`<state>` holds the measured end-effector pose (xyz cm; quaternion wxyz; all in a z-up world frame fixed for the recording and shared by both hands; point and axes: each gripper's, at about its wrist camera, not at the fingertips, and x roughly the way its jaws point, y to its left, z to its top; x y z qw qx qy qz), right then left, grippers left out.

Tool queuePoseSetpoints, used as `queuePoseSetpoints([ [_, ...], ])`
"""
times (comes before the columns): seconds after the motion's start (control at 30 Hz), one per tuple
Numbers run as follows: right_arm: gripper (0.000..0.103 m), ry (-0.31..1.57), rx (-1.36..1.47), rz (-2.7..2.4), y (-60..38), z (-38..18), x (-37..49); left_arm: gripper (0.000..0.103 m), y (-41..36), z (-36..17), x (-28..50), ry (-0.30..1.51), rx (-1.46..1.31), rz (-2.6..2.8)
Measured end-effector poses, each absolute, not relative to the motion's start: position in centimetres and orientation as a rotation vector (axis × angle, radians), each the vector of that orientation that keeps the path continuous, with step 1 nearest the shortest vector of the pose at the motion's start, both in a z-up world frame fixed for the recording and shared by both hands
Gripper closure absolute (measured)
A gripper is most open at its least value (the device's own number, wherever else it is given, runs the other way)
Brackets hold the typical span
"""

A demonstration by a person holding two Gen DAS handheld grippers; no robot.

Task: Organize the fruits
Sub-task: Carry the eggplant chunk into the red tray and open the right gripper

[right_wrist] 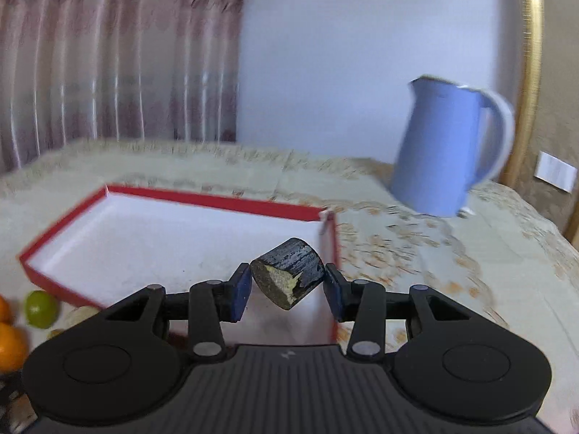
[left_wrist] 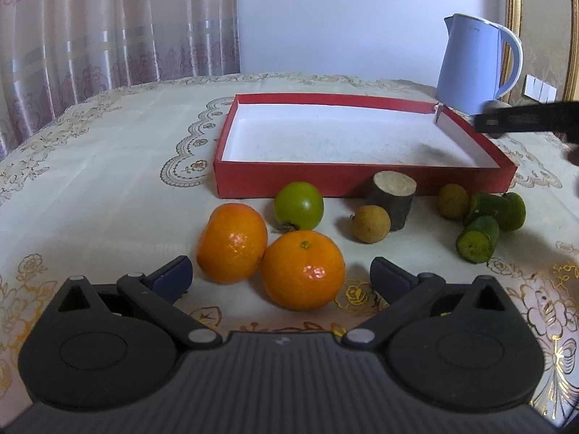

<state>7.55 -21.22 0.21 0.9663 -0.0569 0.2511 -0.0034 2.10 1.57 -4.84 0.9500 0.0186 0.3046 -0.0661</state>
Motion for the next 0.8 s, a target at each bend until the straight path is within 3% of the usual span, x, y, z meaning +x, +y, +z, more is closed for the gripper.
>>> queuePoseSetpoints([
  [0.23, 0.06, 0.651, -0.151, -0.031, -19.8, -1.9, 12.4, 0.0, 2.3, -4.8, 2.5, 0.628, -0.004, -0.123],
  [0.4, 0.052, 0.646, -0.151, -0.049, -19.4, -1.6, 11.4, 0.0, 2.3, -4.8, 2.2, 0.63, 0.003, -0.125],
  [0.47, 0.034, 0.616, -0.134, -0.055, -19.6, -0.9, 9.9, 0.0, 2.6, -4.7, 2.0, 0.628, -0.003, -0.128],
  [0.53, 0.028, 0.57, -0.116, -0.067, -20.2, -0.3, 8.0, 0.0, 3.2, -4.6, 1.6, 0.623, -0.026, -0.146],
  [0.8, 0.027, 0.361, -0.082, -0.12, -22.6, -0.3, -0.8, 0.0, 5.0, -4.8, -0.9, 0.59, 0.004, -0.131],
])
